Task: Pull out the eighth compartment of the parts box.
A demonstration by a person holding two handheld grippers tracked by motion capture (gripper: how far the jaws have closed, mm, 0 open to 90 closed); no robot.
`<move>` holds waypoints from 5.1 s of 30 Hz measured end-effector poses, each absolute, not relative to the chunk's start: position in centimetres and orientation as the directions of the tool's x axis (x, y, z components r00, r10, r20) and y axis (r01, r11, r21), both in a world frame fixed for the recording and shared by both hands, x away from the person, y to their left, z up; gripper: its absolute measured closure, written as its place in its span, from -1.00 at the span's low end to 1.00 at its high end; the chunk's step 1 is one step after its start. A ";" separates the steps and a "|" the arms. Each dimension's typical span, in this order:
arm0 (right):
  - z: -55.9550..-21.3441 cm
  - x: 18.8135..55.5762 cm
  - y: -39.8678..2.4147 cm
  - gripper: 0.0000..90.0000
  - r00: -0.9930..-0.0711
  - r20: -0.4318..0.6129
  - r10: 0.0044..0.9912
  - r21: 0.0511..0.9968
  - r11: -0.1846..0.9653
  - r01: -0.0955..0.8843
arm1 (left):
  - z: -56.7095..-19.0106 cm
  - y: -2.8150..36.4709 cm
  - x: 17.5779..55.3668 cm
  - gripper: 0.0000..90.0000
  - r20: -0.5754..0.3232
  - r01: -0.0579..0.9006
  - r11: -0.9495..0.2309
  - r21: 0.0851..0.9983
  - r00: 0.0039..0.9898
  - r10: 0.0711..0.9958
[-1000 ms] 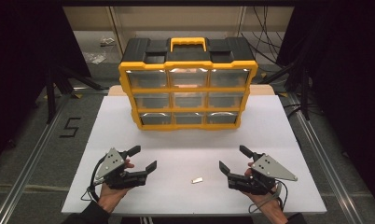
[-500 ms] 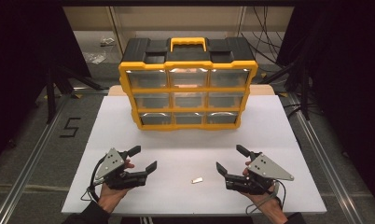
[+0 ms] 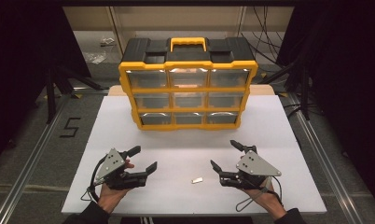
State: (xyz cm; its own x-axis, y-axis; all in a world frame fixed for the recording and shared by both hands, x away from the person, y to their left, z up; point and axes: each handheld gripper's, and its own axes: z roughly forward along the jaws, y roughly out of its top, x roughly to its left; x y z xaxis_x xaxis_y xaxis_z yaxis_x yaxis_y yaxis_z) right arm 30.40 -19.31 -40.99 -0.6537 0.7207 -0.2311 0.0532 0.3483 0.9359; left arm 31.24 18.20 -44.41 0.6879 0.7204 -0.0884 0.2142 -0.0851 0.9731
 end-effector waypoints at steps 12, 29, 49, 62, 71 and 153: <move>-40.8 32.0 -17.9 -0.64 -0.607 -0.376 0.700 0.890 0.455 -0.027 | -44.4 18.1 31.2 -0.65 -0.073 0.205 -0.099 0.974 0.693 0.717; -40.9 34.0 -15.8 -0.59 -0.551 -0.576 0.604 0.772 0.624 -0.122 | -44.4 18.1 31.2 -0.65 -0.073 0.204 -0.099 0.974 0.696 0.715; -41.5 37.1 -13.5 -0.51 -0.478 -0.704 0.525 0.665 0.723 -0.186 | -44.4 18.2 31.2 -0.65 -0.079 0.206 -0.097 0.974 0.704 0.706; -42.7 40.0 -11.7 -0.48 -0.424 -0.791 0.441 0.560 0.801 -0.212 | -44.5 18.2 31.1 -0.65 -0.081 0.210 -0.099 0.973 0.708 0.702; -43.6 41.3 -11.4 -0.46 -0.398 -0.828 0.394 0.502 0.838 -0.215 | -44.5 18.2 31.1 -0.65 -0.084 0.212 -0.097 0.972 0.706 0.703; -47.4 46.2 -9.7 0.36 -0.150 -0.981 0.126 0.163 0.949 -0.271 | -44.6 18.4 31.4 -0.63 -0.120 0.246 -0.078 0.966 0.698 0.706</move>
